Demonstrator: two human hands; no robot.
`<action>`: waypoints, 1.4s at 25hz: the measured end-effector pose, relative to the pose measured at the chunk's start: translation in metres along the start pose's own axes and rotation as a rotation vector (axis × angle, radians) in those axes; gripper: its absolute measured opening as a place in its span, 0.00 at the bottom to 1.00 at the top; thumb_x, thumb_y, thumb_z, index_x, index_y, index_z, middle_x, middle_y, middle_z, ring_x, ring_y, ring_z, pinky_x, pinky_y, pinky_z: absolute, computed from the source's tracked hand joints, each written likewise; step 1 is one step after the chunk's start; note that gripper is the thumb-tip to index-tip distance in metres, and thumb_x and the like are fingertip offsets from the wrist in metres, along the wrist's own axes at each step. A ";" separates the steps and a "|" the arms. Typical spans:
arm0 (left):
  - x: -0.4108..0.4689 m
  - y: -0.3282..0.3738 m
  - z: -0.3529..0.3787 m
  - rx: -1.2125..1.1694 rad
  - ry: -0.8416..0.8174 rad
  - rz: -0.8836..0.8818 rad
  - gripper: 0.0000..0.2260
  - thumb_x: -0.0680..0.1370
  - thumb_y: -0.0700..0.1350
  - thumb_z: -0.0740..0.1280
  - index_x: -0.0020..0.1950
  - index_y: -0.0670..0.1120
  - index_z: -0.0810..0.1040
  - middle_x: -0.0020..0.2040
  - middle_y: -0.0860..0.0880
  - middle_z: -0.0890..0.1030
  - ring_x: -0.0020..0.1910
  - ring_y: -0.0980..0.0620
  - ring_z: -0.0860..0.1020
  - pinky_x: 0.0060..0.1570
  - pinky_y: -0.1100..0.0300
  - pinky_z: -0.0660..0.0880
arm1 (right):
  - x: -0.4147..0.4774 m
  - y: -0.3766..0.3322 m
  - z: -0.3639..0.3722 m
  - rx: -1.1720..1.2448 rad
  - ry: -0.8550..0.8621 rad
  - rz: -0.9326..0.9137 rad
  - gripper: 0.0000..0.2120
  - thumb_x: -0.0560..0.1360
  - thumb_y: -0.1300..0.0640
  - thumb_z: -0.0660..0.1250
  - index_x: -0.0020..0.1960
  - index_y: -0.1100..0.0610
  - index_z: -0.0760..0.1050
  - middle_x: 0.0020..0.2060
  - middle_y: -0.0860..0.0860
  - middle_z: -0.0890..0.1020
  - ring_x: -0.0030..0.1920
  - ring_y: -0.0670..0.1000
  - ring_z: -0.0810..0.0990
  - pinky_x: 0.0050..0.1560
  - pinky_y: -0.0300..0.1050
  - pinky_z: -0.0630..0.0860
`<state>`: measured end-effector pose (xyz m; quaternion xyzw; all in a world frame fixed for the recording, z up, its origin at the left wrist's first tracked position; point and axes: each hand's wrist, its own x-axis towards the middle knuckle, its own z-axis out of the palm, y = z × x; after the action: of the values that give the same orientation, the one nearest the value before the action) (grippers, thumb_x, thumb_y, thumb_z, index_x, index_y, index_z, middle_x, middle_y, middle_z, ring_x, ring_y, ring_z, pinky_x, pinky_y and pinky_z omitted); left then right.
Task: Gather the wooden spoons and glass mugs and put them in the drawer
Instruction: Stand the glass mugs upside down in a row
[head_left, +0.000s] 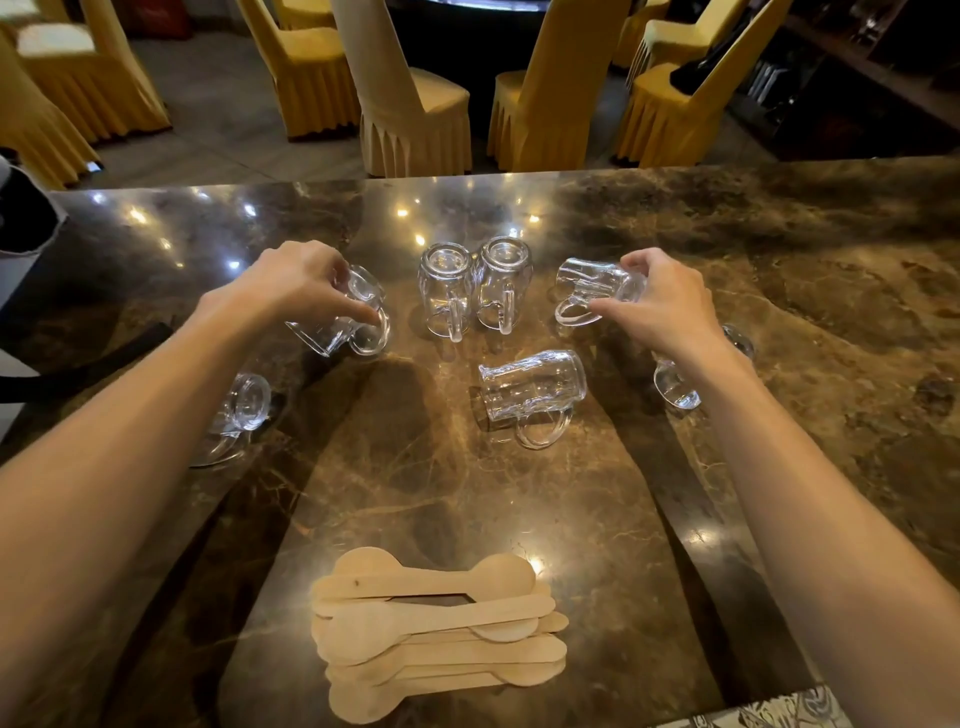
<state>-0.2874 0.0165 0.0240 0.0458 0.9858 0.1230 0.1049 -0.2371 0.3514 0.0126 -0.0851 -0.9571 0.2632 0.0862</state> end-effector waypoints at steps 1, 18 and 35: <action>-0.002 0.000 -0.002 -0.013 0.008 0.009 0.29 0.60 0.68 0.72 0.48 0.47 0.77 0.46 0.49 0.79 0.45 0.47 0.77 0.44 0.53 0.75 | 0.001 -0.002 -0.001 0.003 0.004 -0.007 0.30 0.68 0.48 0.75 0.65 0.57 0.70 0.62 0.55 0.77 0.62 0.56 0.74 0.63 0.54 0.71; -0.016 -0.007 -0.007 -0.591 0.173 0.298 0.30 0.66 0.41 0.76 0.66 0.46 0.70 0.55 0.54 0.76 0.48 0.62 0.78 0.44 0.75 0.73 | 0.031 -0.055 -0.024 -0.188 -0.393 -0.256 0.27 0.72 0.53 0.72 0.67 0.55 0.65 0.63 0.56 0.75 0.57 0.54 0.74 0.47 0.43 0.70; 0.000 -0.008 0.008 -0.724 0.010 0.385 0.30 0.64 0.45 0.75 0.65 0.48 0.71 0.58 0.53 0.78 0.56 0.60 0.78 0.57 0.70 0.73 | 0.045 -0.054 -0.009 -0.307 -0.407 -0.293 0.28 0.72 0.54 0.71 0.69 0.55 0.66 0.61 0.56 0.75 0.57 0.54 0.74 0.48 0.43 0.69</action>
<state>-0.2864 0.0109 0.0149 0.1891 0.8527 0.4795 0.0847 -0.2853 0.3192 0.0539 0.0963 -0.9855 0.1118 -0.0843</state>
